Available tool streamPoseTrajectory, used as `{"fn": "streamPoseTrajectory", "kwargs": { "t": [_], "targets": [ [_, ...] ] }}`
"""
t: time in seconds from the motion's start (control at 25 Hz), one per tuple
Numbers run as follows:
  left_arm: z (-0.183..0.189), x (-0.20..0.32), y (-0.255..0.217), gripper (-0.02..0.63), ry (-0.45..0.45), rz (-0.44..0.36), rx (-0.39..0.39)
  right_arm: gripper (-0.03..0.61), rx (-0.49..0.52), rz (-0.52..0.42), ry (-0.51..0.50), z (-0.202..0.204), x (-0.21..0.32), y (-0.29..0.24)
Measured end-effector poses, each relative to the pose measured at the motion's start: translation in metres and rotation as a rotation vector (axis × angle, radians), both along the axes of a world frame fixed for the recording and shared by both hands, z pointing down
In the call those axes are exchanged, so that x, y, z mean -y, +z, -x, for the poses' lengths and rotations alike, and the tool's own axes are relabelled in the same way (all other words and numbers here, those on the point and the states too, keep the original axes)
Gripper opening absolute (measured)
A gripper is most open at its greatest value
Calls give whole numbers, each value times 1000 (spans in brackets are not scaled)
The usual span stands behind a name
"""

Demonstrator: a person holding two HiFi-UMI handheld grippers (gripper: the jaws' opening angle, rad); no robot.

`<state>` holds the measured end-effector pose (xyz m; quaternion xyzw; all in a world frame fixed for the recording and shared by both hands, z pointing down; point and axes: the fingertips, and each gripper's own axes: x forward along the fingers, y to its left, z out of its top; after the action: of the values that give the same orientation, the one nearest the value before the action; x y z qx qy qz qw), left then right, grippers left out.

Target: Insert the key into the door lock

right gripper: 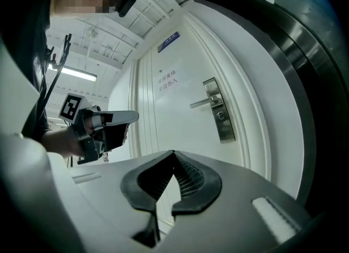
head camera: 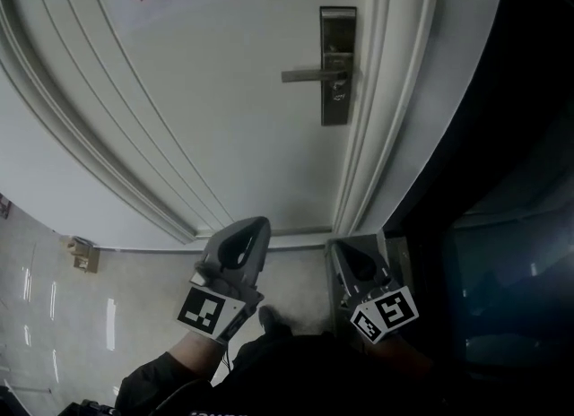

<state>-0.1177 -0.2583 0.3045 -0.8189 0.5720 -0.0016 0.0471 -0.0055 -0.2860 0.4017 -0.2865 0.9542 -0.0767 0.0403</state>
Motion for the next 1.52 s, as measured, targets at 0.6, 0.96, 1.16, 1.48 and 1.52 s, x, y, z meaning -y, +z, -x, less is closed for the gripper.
{"fn": "streamPoseTrajectory", "kwargs": {
  "t": [0.6, 0.96, 1.16, 1.48, 1.52],
  "targets": [
    [64, 110, -48, 15, 220, -159, 107, 9, 5, 39, 261, 60, 88, -26],
    [48, 166, -68, 15, 158, -223, 266, 49, 92, 80, 219, 53, 141, -40],
    [35, 192, -78, 15, 97, -255, 378, 58, 132, 81, 187, 43, 167, -48],
    [34, 224, -87, 15, -23, -311, 663, 111, 304, 260, 137, 46, 207, -47],
    [35, 227, -86, 15, -37, -305, 695, 122, 314, 266, 138, 46, 210, -48]
  ]
}}
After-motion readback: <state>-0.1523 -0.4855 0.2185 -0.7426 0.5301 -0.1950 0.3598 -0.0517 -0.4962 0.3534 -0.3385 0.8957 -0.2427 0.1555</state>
